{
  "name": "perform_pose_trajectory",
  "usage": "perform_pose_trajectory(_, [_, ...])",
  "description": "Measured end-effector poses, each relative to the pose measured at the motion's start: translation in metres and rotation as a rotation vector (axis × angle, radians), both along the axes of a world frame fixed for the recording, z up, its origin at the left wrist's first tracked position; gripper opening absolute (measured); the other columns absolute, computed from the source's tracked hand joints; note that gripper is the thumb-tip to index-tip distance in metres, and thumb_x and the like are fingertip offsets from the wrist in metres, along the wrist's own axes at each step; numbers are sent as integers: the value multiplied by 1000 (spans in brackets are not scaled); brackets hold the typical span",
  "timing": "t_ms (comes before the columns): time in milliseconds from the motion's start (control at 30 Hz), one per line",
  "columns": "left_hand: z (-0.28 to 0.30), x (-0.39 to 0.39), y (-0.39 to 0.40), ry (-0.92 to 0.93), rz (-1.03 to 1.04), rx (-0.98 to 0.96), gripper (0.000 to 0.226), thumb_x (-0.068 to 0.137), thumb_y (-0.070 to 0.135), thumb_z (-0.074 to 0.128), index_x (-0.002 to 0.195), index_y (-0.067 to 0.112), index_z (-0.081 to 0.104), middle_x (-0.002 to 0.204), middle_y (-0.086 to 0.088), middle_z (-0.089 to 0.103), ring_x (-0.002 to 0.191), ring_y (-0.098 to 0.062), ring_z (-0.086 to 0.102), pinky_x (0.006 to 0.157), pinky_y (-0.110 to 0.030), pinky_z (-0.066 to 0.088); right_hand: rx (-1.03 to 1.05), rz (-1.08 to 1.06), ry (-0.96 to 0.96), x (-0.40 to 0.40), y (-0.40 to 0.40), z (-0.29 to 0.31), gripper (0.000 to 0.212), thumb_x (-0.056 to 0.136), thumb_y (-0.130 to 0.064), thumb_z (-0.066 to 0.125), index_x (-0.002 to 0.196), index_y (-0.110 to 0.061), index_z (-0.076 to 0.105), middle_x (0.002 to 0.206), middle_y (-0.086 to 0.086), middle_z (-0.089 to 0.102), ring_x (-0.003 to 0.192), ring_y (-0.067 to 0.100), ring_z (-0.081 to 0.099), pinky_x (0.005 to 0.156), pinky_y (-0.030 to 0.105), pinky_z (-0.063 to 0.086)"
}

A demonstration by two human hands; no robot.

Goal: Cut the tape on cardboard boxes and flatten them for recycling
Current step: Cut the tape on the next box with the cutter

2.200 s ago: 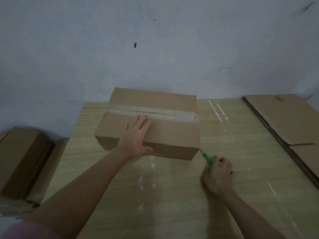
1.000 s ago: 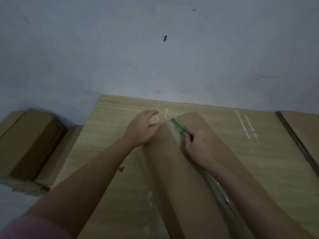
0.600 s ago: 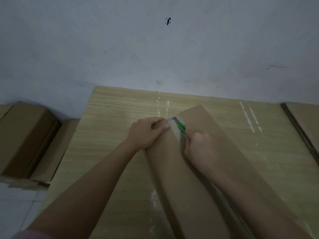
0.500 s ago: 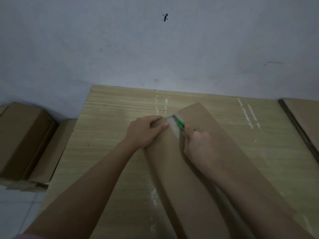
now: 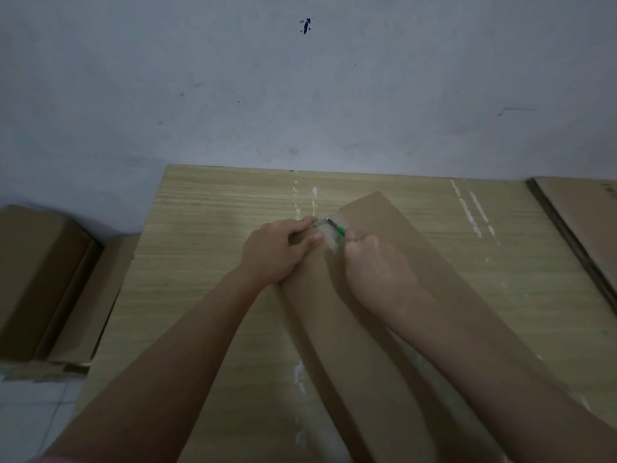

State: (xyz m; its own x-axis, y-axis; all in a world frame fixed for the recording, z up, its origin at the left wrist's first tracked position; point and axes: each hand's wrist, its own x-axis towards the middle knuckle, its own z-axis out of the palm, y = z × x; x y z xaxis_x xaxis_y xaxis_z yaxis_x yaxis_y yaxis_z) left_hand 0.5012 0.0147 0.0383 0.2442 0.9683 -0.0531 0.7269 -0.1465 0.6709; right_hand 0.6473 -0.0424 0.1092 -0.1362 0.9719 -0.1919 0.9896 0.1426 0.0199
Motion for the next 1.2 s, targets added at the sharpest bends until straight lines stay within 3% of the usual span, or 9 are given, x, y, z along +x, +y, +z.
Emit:
perform_pose_trajectory(133, [0,1,-2,-2,5,16,51,86,57,48,131,34,54,133,8,56,125,-14,50,101,-31,40,-46,-77,59,7,0,-2,33,98,-10,29,128,-6,42,114,19,53,105,35,55,78,37,43])
perform_pose_trajectory(367, [1,2,-3,14,40,24,48,87,56,49,130,37,54,133,7,56,125,-16,50,99,-31,42,-64,22,-41,7,-13,11,33,101,-9,25,127,-6,44,123,14,49,114,33,53,85,37,43])
perform_pose_trajectory(467, [2,2,-3,4,31,9,58,78,61,43,130,37,54,133,7,57,125,-16,50,100,-33,42,-51,26,-43,9,-16,10,33,101,-7,24,126,-6,44,121,14,50,112,33,53,79,36,41])
perform_pose_trajectory(600, [2,2,0,-17,34,37,43,89,51,55,128,34,56,131,9,58,124,-13,50,102,-33,41,-71,-7,-40,18,-27,5,33,101,-10,24,129,-9,41,117,13,51,109,32,54,70,32,32])
perform_pose_trajectory(900, [6,12,18,-39,72,59,43,84,51,59,122,30,63,127,5,61,122,-15,53,102,-37,43,-64,-41,-35,36,-53,9,33,100,-11,26,130,-10,39,115,13,53,108,31,56,70,33,35])
perform_pose_trajectory(1000, [7,16,24,-32,84,58,39,87,47,59,121,29,64,127,4,62,121,-16,53,101,-36,43,-81,-91,-14,42,-61,8,34,100,-14,27,132,-11,37,115,14,52,108,33,56,76,36,42])
perform_pose_trajectory(1100, [13,23,21,154,88,192,43,90,45,55,127,24,59,129,-3,60,121,-24,50,99,-37,40,-72,-174,17,44,-64,1,37,100,-15,27,136,-14,35,114,14,51,108,35,54,82,39,44])
perform_pose_trajectory(1200, [16,34,2,290,-37,414,41,94,33,51,132,18,53,133,-4,53,124,-23,42,94,-36,28,-45,-200,47,42,-61,-6,40,100,-11,26,139,-14,31,112,15,54,104,35,56,74,38,42])
